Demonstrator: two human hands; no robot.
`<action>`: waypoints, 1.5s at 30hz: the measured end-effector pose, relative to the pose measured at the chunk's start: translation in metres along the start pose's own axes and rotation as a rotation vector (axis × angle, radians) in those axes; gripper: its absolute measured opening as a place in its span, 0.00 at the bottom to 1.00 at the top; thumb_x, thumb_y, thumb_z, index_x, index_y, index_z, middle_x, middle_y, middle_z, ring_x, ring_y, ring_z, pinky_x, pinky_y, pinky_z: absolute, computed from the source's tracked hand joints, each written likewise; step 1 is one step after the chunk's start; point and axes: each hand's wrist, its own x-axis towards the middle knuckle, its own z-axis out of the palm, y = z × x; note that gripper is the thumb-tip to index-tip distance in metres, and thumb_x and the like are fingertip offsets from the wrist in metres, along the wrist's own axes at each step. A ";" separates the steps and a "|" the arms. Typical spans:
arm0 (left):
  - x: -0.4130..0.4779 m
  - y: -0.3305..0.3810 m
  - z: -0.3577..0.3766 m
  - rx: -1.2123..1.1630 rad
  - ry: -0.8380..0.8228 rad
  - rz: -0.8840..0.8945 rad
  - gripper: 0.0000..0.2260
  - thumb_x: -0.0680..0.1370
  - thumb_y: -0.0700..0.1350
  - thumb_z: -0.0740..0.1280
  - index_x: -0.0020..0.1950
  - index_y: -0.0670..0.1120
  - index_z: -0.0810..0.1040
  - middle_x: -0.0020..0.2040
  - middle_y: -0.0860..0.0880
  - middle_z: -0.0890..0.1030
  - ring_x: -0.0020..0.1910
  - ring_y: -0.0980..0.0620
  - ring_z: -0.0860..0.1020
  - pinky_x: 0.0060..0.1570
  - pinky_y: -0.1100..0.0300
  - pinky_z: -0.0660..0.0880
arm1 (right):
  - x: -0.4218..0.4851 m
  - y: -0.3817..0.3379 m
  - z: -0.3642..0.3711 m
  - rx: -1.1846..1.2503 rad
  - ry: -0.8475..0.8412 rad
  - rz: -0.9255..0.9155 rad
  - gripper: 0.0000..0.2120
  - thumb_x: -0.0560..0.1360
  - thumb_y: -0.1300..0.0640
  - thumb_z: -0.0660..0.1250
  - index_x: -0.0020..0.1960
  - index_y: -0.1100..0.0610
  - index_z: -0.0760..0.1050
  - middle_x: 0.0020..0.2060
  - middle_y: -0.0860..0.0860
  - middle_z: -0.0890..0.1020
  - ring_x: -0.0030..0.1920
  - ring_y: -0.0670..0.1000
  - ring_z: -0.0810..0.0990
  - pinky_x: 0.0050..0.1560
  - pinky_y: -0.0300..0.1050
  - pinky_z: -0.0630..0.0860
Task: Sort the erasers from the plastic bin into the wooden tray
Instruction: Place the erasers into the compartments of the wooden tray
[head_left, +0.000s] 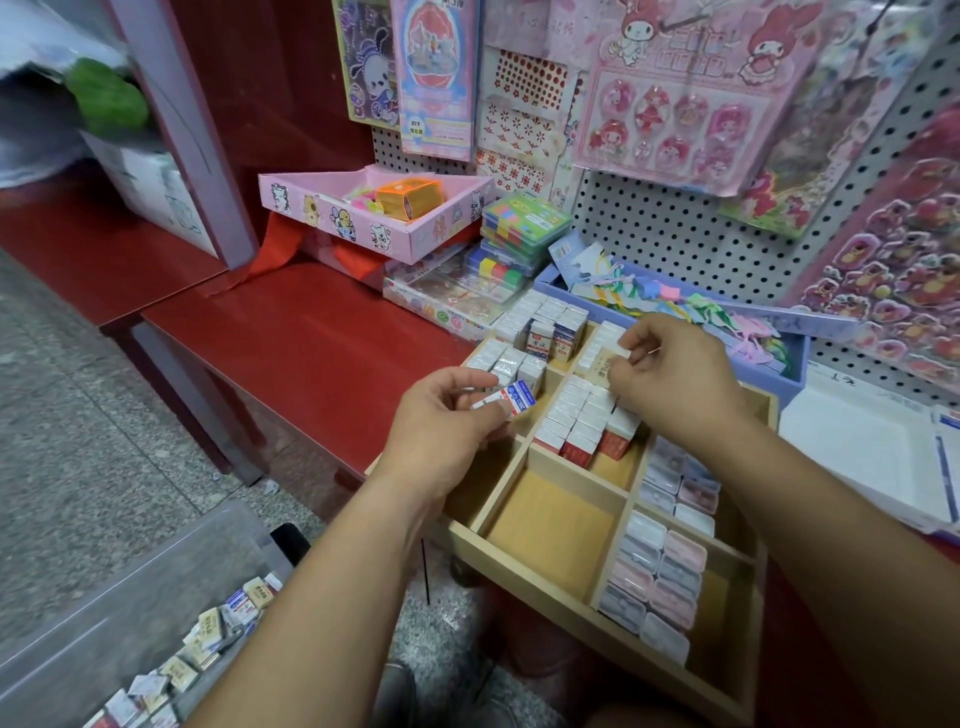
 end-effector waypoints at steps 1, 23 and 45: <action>0.000 0.000 0.000 0.004 -0.002 0.000 0.09 0.75 0.29 0.72 0.51 0.40 0.80 0.29 0.51 0.75 0.40 0.43 0.79 0.36 0.63 0.81 | 0.000 0.003 -0.002 0.033 0.036 0.024 0.05 0.75 0.58 0.69 0.50 0.52 0.77 0.40 0.46 0.79 0.40 0.49 0.79 0.40 0.43 0.74; -0.001 0.000 0.000 0.070 0.046 -0.003 0.10 0.76 0.33 0.73 0.56 0.34 0.80 0.40 0.40 0.77 0.41 0.43 0.81 0.48 0.51 0.81 | 0.024 0.030 0.014 -0.424 0.027 0.045 0.08 0.78 0.56 0.67 0.57 0.54 0.77 0.45 0.52 0.83 0.51 0.58 0.79 0.42 0.50 0.75; -0.005 -0.002 -0.041 1.026 0.354 0.280 0.10 0.77 0.52 0.65 0.56 0.53 0.79 0.51 0.52 0.79 0.55 0.47 0.77 0.56 0.49 0.75 | 0.036 -0.031 0.023 0.013 -0.047 -0.030 0.04 0.78 0.56 0.71 0.52 0.52 0.79 0.40 0.46 0.81 0.42 0.50 0.79 0.42 0.44 0.73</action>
